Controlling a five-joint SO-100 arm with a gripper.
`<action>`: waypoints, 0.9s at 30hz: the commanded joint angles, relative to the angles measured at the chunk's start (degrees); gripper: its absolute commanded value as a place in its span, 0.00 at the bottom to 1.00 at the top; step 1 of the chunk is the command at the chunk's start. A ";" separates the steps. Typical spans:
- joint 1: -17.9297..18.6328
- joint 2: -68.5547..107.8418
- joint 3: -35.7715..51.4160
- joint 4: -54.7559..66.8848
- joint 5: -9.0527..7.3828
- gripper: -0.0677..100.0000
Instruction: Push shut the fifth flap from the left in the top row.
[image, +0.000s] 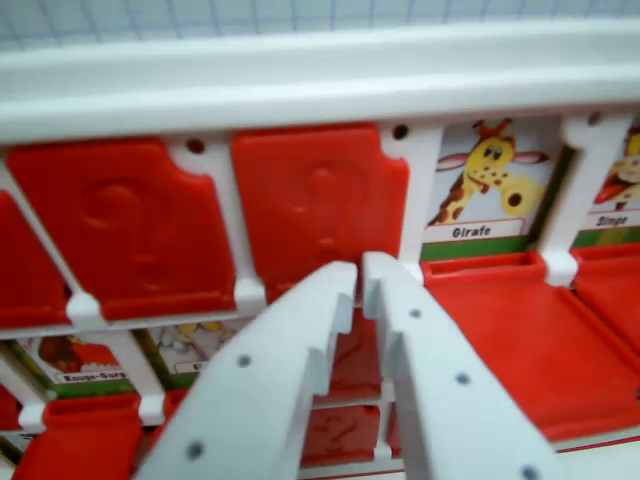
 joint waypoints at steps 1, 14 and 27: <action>-0.70 0.53 -5.54 0.97 0.09 0.00; -1.14 9.14 -1.85 5.71 0.97 0.00; -1.32 32.87 11.07 14.06 1.76 0.00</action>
